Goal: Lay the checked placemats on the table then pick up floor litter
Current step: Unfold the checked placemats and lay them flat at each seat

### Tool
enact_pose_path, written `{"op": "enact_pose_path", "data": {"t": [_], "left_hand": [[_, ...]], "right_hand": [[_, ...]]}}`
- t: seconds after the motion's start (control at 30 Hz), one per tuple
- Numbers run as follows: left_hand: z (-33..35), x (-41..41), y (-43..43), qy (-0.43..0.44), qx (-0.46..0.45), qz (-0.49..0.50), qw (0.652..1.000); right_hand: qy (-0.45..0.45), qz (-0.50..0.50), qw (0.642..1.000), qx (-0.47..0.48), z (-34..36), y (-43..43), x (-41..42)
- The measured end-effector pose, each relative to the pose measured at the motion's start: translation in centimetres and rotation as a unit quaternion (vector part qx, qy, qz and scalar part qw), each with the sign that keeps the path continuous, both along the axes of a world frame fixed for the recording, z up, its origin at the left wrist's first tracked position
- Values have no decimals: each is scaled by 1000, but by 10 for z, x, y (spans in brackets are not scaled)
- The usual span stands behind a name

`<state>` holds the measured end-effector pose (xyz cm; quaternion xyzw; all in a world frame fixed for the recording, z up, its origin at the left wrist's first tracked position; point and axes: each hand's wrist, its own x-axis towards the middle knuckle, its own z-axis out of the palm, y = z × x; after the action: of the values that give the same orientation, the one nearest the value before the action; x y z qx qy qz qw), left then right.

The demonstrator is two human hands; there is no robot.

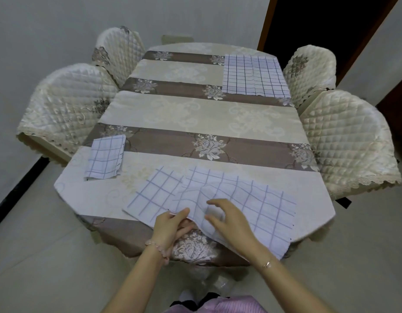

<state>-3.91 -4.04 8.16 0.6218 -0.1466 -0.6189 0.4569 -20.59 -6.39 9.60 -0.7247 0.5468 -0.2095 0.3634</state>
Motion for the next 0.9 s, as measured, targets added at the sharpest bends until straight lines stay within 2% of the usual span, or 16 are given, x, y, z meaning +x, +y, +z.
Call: {"op": "enact_pose_path", "data": {"t": [0.1, 0.2, 0.37, 0.5, 0.6, 0.67, 0.77, 0.9], "left_hand": [[14, -9, 2, -26, -45, 1, 999], [34, -15, 2, -28, -88, -4, 996], [60, -18, -3, -48, -143, -37, 988], [76, -12, -13, -87, -170, -63, 979], [85, 5, -19, -126, -185, -73, 972], [89, 22, -23, -120, -198, -67, 970], [88, 49, -33, -123, -199, -22, 972], [80, 81, -50, -141, -175, 25, 974]], "right_hand": [[-23, 16, 1000, 7, 2, 13, 16], [-61, -24, 998, 1, 9, 17, 19], [-218, -81, 971, 46, 28, 7, 8], [-282, -129, 949, 51, 48, -9, -3], [-264, -193, 945, 7, 56, -31, -30], [-238, -229, 944, -20, 59, -48, -54], [-221, -276, 934, -49, 62, -70, -87], [-151, -300, 940, -54, 63, -89, -121]]}}
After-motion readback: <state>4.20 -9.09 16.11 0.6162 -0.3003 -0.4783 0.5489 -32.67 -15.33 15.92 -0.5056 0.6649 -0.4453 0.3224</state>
